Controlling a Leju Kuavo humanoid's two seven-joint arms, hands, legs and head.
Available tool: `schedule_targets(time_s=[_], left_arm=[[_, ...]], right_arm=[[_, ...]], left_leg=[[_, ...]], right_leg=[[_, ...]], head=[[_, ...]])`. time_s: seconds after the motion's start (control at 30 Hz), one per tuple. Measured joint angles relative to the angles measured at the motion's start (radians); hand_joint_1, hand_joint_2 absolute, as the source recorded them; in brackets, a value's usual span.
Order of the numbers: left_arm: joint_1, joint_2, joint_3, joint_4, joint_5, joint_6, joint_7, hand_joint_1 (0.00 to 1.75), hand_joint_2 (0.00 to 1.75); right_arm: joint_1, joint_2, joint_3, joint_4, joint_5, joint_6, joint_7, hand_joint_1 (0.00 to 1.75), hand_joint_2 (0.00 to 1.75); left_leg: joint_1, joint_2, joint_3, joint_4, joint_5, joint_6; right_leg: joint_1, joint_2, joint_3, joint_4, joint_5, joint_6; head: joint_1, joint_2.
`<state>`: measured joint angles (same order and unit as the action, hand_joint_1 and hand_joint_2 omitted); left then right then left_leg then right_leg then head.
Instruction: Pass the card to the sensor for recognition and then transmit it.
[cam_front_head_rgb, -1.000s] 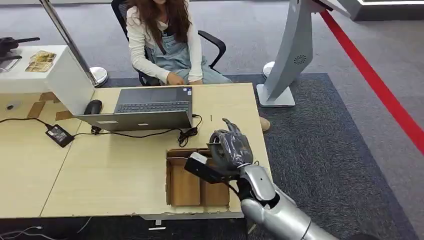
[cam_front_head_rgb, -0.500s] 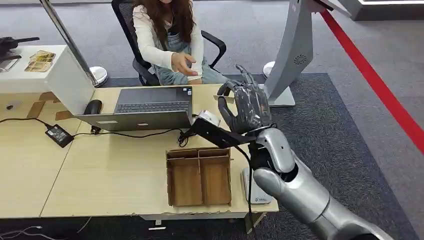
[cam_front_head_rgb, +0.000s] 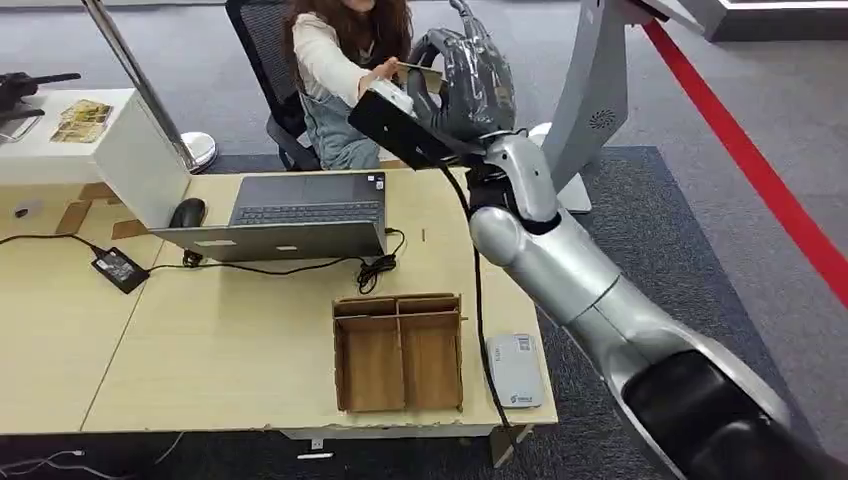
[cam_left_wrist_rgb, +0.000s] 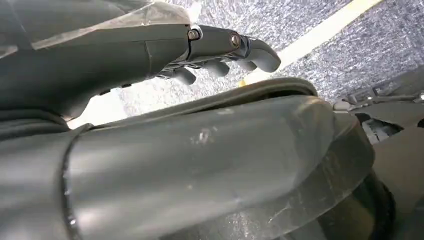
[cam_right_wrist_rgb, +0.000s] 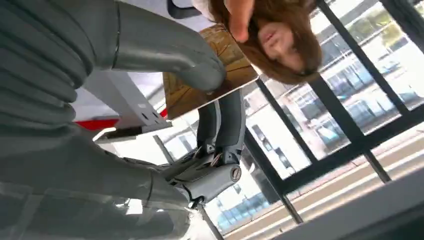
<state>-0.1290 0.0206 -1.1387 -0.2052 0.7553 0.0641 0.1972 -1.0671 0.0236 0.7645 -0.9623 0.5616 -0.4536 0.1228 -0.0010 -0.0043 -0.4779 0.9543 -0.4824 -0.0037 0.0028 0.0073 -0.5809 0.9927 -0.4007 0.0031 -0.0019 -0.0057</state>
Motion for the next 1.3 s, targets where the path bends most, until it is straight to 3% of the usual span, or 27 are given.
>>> schedule_targets(time_s=[0.3,0.7,0.73,0.77,0.93,1.1,1.2,1.3], left_arm=[[-0.019,0.0,-0.031,0.0,-0.026,-0.022,0.033,0.0,0.0],[-0.022,-0.008,-0.052,0.0,-0.02,-0.009,0.034,0.0,0.0],[-0.021,-0.009,-0.052,0.0,-0.018,-0.008,0.034,0.0,0.0],[-0.019,-0.009,-0.052,0.0,-0.018,-0.008,0.034,0.0,0.0],[-0.014,-0.01,-0.052,0.0,-0.007,-0.001,0.034,0.0,0.0],[-0.009,-0.011,-0.052,0.0,0.012,-0.001,0.022,0.0,0.0],[-0.007,-0.012,-0.051,0.0,0.032,0.002,0.013,0.0,0.0],[-0.006,-0.015,-0.05,0.0,0.043,0.002,0.012,0.0,0.0]], right_arm=[[-0.033,0.096,0.0,0.287,-0.023,-0.001,0.0,1.75,1.75],[-0.033,0.144,0.001,0.448,-0.026,-0.008,-0.004,1.75,1.75],[-0.033,0.145,0.001,0.455,-0.026,-0.01,-0.008,0.0,1.75],[-0.033,0.147,0.001,0.461,-0.029,-0.013,-0.011,0.0,0.0],[-0.035,0.158,-0.003,0.476,-0.069,-0.044,-0.066,0.0,0.0],[-0.027,0.168,-0.025,0.46,-0.207,-0.086,-0.229,0.0,0.0],[0.026,0.16,-0.052,0.384,-0.323,-0.102,-0.294,0.0,0.0],[0.111,0.135,-0.077,0.283,-0.411,-0.117,-0.304,0.0,0.0]], left_leg=[[0.0,0.0,0.0,0.0,0.0,0.0],[0.0,-0.001,-0.005,0.0,-0.001,-0.001],[0.0,-0.001,-0.005,0.0,-0.001,-0.001],[0.0,-0.001,-0.005,0.0,-0.001,-0.001],[0.0,0.0,-0.005,0.0,-0.002,0.0],[0.0,0.0,-0.003,0.0,-0.001,0.0],[0.0,0.001,0.0,0.0,-0.001,0.0],[0.0,0.001,0.001,0.0,-0.001,0.0]], right_leg=[[0.0,0.001,-0.001,0.0,0.0,0.0],[0.0,-0.001,-0.006,0.0,-0.001,0.0],[0.0,-0.001,-0.006,0.0,-0.001,0.0],[0.0,-0.001,-0.006,0.0,-0.001,0.001],[0.0,0.001,-0.006,0.0,-0.001,0.001],[0.0,0.001,-0.005,-0.001,-0.001,0.0],[0.0,0.001,-0.003,-0.001,-0.001,0.0],[0.001,0.001,-0.002,-0.001,-0.001,0.0]], head=[[0.001,0.0],[0.0,0.0],[0.001,0.0],[0.001,0.0],[0.001,0.0],[0.0,0.0],[0.001,0.0],[0.0,0.0]])
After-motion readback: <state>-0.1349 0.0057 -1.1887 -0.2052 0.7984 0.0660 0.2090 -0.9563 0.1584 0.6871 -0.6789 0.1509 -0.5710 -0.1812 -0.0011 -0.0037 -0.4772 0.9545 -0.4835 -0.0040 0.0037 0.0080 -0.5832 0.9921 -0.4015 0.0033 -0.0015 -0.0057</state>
